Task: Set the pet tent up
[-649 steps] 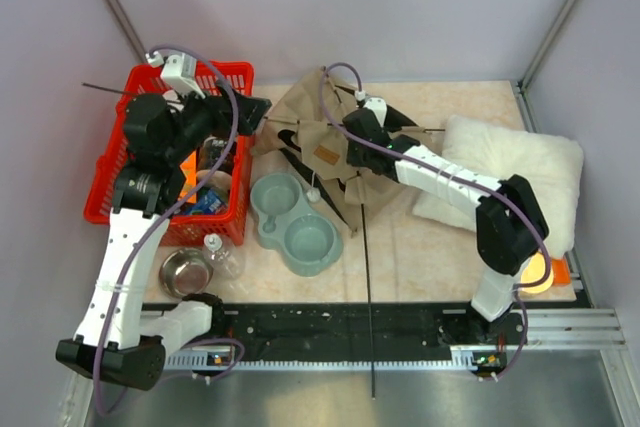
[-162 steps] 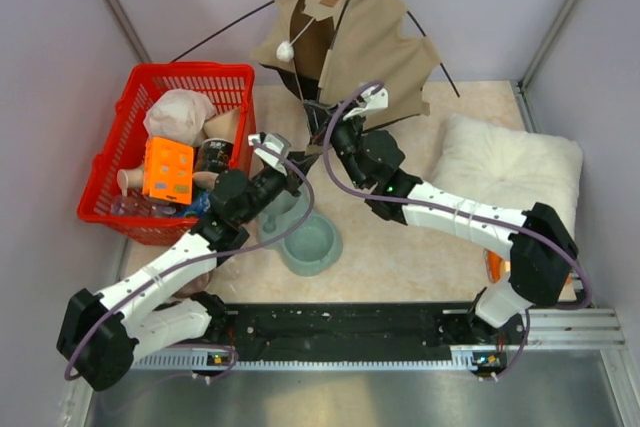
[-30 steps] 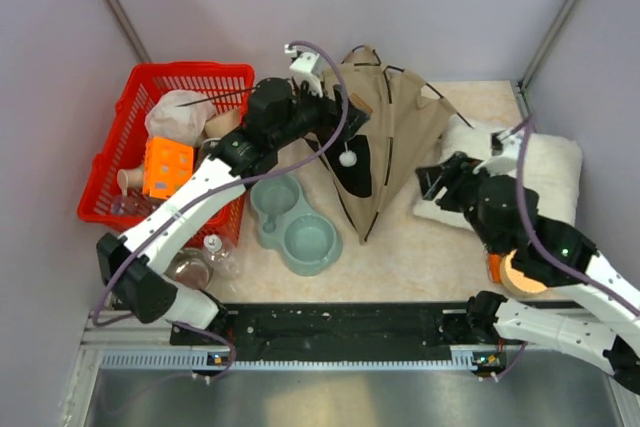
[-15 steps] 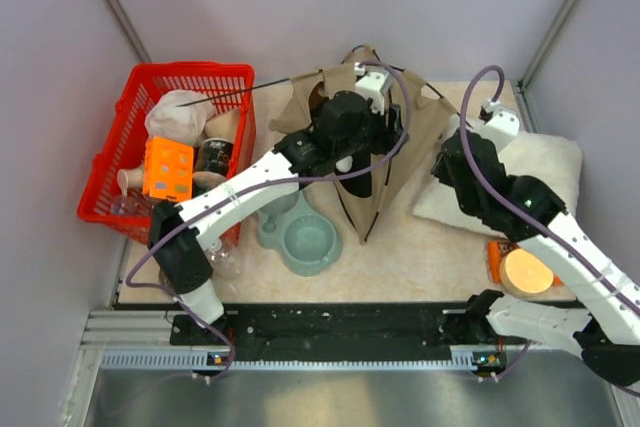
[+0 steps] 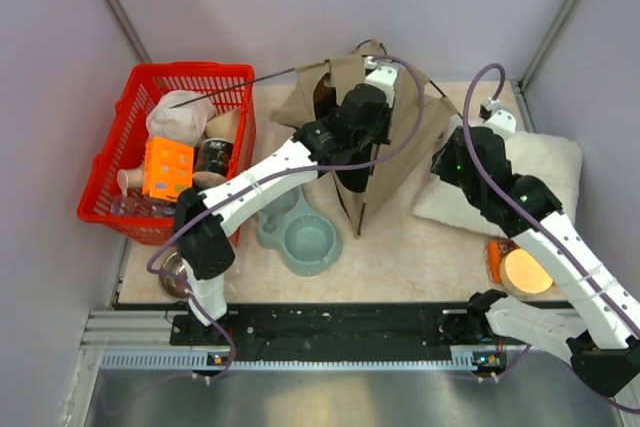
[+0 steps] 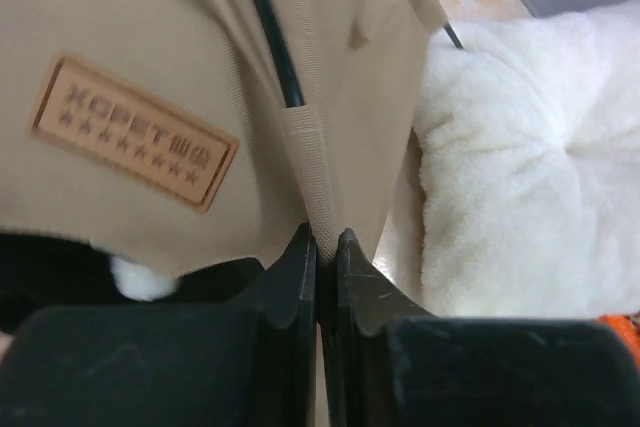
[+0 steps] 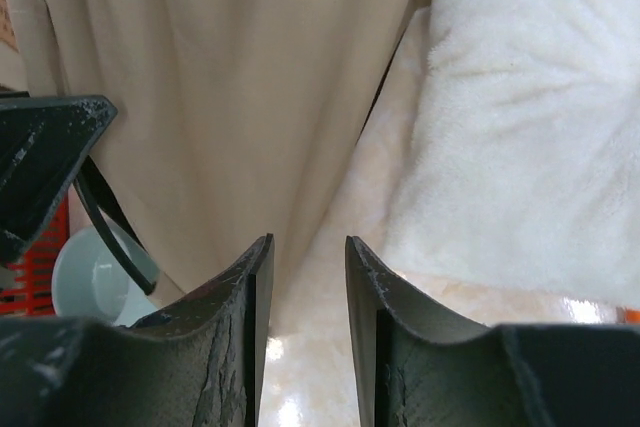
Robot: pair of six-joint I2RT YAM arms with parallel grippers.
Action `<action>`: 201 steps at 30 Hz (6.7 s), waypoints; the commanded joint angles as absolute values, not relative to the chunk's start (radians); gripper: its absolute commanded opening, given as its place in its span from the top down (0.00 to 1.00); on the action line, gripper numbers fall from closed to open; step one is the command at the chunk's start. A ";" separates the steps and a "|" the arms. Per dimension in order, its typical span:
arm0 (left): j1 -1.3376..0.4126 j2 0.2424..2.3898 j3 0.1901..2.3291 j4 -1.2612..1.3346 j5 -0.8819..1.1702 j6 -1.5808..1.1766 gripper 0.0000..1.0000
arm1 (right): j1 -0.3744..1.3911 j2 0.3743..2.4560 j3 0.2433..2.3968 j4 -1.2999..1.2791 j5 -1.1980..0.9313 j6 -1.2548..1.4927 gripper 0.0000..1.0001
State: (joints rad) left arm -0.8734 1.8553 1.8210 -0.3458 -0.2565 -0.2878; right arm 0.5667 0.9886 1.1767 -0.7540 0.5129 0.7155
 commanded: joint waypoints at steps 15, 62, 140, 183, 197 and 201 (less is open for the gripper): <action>-0.865 1.654 1.919 -0.152 -0.281 0.276 1.00 | 0.535 0.914 1.299 -0.494 0.342 0.473 0.49; -0.804 1.238 1.344 0.017 0.155 0.512 1.00 | 0.537 0.749 1.008 -1.039 0.035 0.426 0.45; -0.796 0.821 0.655 0.342 0.136 -0.333 0.27 | 0.650 1.054 1.210 -0.032 -0.287 0.814 1.00; -0.945 1.184 0.600 0.923 -0.152 -0.114 0.69 | 0.782 1.200 1.243 0.112 0.025 0.954 1.00; -0.945 1.051 0.561 0.767 -0.173 -0.110 1.00 | 0.784 1.186 1.197 0.029 0.162 0.809 1.00; -0.945 1.008 0.551 0.712 -0.170 -0.106 1.00 | 0.782 1.190 1.178 0.031 0.210 0.773 1.00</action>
State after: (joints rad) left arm -0.9417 1.0622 0.5583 0.7238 -0.1585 -0.1158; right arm 0.7826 1.1995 1.1858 0.0326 0.1036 0.8619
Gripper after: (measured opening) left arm 0.025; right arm 0.036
